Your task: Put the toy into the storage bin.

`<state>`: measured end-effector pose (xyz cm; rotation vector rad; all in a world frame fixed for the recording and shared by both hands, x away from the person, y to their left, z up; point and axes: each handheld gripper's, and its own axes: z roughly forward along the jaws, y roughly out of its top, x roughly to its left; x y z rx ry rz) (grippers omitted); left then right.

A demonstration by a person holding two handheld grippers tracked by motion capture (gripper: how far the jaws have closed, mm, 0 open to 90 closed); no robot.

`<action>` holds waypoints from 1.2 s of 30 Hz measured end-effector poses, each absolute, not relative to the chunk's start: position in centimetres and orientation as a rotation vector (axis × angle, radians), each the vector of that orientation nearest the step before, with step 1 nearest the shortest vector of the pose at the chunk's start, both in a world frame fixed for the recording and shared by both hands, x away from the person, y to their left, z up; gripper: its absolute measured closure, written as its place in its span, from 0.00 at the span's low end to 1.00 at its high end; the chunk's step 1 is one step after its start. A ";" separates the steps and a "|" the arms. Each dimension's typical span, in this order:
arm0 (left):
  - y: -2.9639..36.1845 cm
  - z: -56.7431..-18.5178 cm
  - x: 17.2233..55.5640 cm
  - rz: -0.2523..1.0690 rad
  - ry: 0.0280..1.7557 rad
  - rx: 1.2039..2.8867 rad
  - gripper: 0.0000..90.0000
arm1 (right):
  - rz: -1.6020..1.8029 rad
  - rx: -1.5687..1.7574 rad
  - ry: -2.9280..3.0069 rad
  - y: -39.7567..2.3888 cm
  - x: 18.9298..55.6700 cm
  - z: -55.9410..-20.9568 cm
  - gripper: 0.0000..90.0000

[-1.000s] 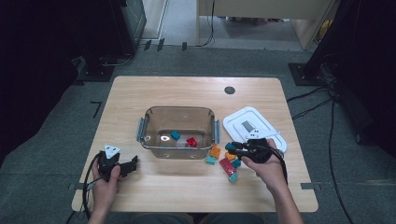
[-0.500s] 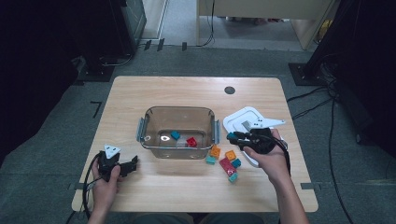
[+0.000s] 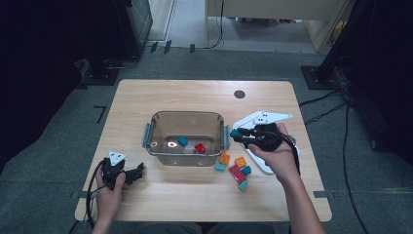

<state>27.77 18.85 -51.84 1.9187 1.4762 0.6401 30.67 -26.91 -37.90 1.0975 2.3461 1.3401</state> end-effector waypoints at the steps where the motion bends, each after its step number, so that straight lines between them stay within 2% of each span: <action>1: 18.8 -51.8 27.8 0.640 1.477 1.918 0.12 | 1.343 1.091 2.348 -26.7 30.8 -37.8 0.76; 33: 18.8 -51.8 27.8 0.640 1.476 1.919 0.12 | 1.268 0.998 2.504 -18.3 34.5 -39.6 0.75; 36: 18.8 -51.8 27.8 0.640 1.476 1.919 0.12 | 1.263 1.003 2.516 -18.0 34.6 -39.8 0.69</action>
